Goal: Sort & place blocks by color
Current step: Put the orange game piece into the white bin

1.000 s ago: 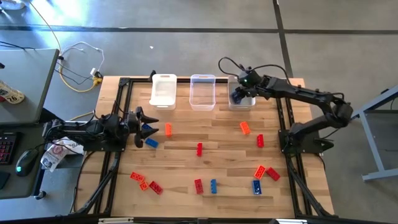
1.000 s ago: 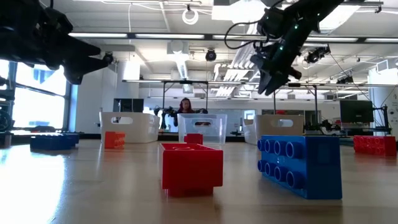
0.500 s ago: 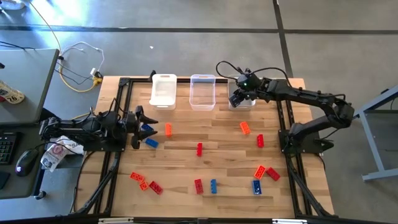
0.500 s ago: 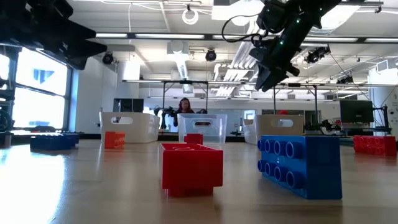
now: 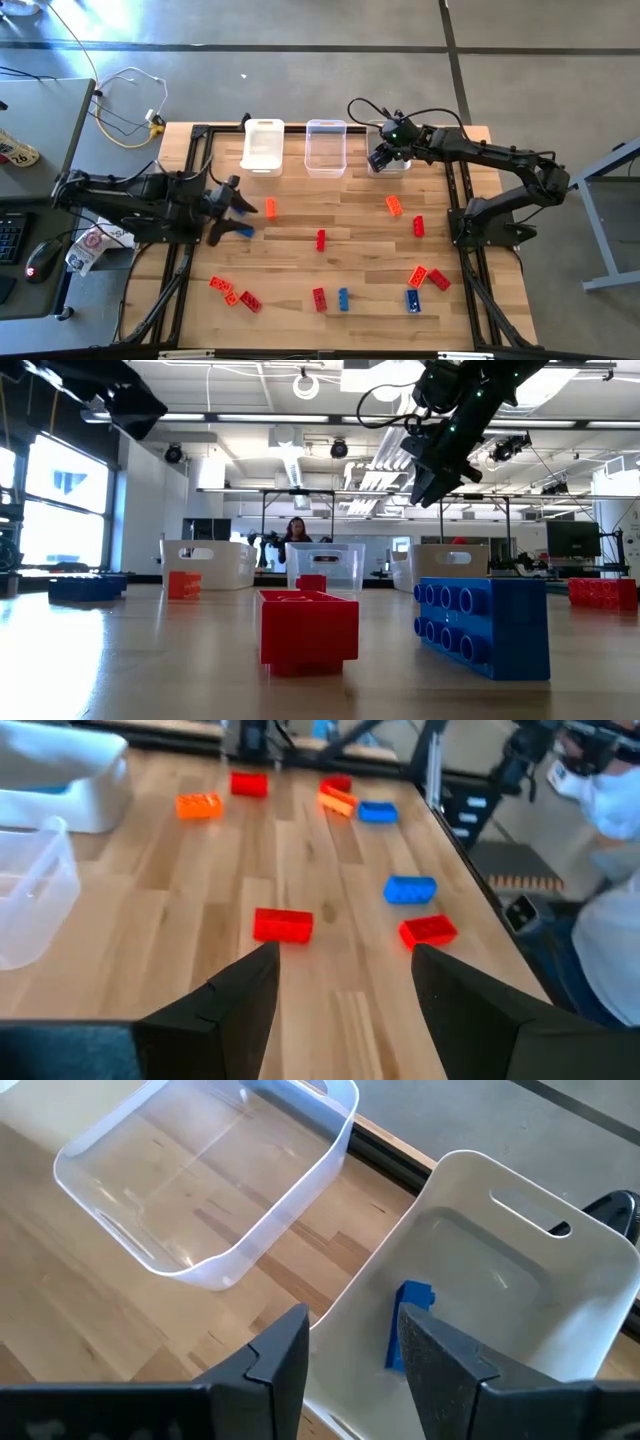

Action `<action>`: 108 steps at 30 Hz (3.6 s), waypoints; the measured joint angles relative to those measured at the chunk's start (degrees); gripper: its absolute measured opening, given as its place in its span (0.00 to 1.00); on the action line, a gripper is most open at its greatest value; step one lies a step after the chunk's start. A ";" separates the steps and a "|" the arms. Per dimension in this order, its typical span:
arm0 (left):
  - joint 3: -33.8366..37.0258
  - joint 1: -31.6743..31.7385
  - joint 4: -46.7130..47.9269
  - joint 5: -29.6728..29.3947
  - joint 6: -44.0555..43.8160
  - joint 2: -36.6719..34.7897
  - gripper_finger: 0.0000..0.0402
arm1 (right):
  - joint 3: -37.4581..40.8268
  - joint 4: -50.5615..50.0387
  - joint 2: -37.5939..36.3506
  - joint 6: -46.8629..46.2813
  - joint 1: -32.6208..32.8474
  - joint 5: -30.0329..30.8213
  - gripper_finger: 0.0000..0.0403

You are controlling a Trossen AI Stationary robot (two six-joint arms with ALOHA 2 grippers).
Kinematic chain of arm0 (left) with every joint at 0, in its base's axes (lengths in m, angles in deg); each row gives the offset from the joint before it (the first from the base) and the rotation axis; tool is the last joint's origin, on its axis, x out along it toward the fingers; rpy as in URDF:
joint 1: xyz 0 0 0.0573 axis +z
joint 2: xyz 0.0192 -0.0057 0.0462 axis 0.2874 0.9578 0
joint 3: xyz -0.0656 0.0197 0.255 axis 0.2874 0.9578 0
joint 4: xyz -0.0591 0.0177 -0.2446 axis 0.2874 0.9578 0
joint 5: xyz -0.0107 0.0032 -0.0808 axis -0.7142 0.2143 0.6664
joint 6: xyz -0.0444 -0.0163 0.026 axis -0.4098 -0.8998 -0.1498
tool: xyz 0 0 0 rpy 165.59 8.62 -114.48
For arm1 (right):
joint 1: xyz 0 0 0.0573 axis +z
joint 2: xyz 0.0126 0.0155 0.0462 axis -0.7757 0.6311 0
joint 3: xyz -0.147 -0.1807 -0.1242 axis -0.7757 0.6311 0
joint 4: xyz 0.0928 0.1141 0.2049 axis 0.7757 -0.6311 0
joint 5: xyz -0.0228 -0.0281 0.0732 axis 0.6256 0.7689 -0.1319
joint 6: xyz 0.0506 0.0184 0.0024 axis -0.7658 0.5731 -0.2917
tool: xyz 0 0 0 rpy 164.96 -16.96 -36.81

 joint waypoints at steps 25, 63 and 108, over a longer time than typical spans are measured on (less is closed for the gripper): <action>-17.13 -18.63 26.78 0.19 -27.84 19.47 0.54 | 0.07 -0.07 0.02 0.46 0.00 0.00 0.35; -17.13 -45.35 27.13 -8.97 -55.90 39.44 0.54 | 0.17 -0.85 0.07 0.44 0.98 4.28 0.35; -17.13 -45.98 26.92 -2.46 -40.40 60.93 0.46 | 0.17 -2.67 0.07 0.44 1.88 2.28 0.35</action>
